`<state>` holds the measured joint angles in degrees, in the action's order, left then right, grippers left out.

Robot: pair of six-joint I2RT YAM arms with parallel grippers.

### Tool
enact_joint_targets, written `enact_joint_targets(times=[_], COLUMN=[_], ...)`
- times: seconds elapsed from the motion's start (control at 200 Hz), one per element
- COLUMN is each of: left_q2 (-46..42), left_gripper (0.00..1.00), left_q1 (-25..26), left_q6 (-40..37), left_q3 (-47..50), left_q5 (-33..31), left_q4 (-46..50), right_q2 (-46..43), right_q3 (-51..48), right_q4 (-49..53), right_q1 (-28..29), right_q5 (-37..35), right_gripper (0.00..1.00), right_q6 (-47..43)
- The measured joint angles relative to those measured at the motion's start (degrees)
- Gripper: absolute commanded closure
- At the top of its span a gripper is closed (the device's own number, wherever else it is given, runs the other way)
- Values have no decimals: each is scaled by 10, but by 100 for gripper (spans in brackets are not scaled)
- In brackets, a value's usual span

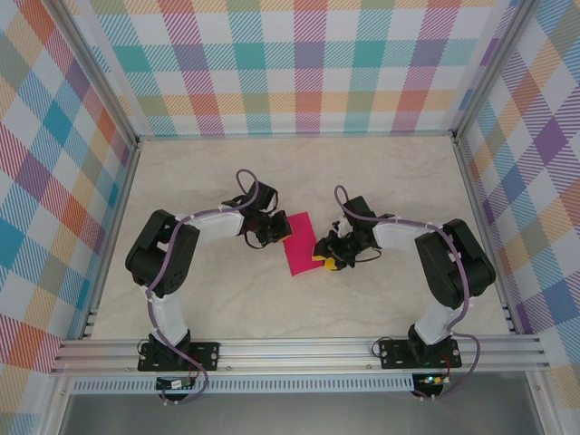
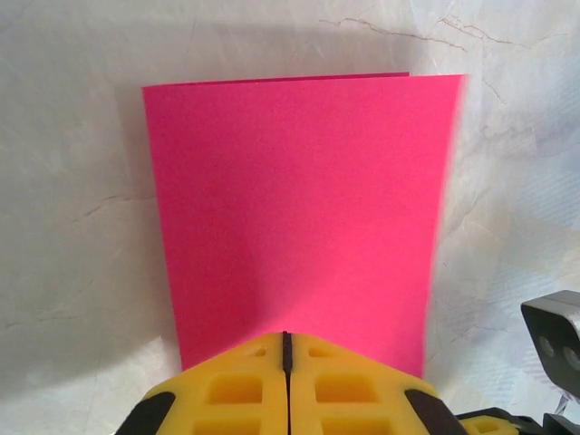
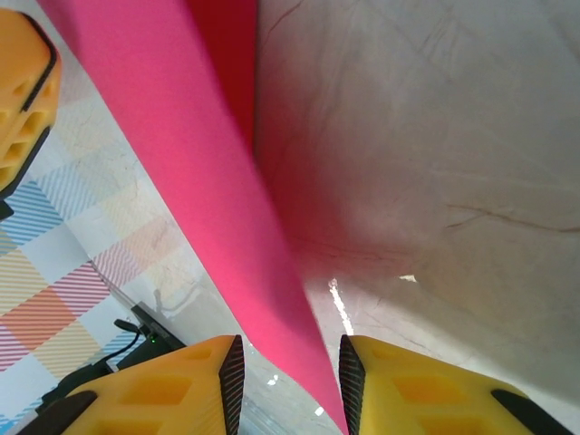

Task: Fold a paper plane with a square sheet of paper (pick it up from the middle)
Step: Third fold the triangle at the center of the table.

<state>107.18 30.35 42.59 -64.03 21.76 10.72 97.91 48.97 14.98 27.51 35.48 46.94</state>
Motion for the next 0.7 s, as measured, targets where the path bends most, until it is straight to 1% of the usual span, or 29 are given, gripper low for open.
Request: enact_joint_targets(times=[0.36, 0.54, 0.705], left_q2=[7, 22, 23], left_gripper=[93, 93, 93], left_q1=[0, 0, 0], left_q6=[-1, -4, -6], left_q3=[0, -4, -7], left_q5=[-8, -15, -19], left_q4=[15, 24, 27], right_q2=[0, 0, 4], right_q3=[-1, 4, 39], right_q4=[2, 7, 16], right_q1=[2, 7, 22], right_q5=[-6, -6, -5], right_gripper=[92, 94, 94], right_q6=[8, 9, 16])
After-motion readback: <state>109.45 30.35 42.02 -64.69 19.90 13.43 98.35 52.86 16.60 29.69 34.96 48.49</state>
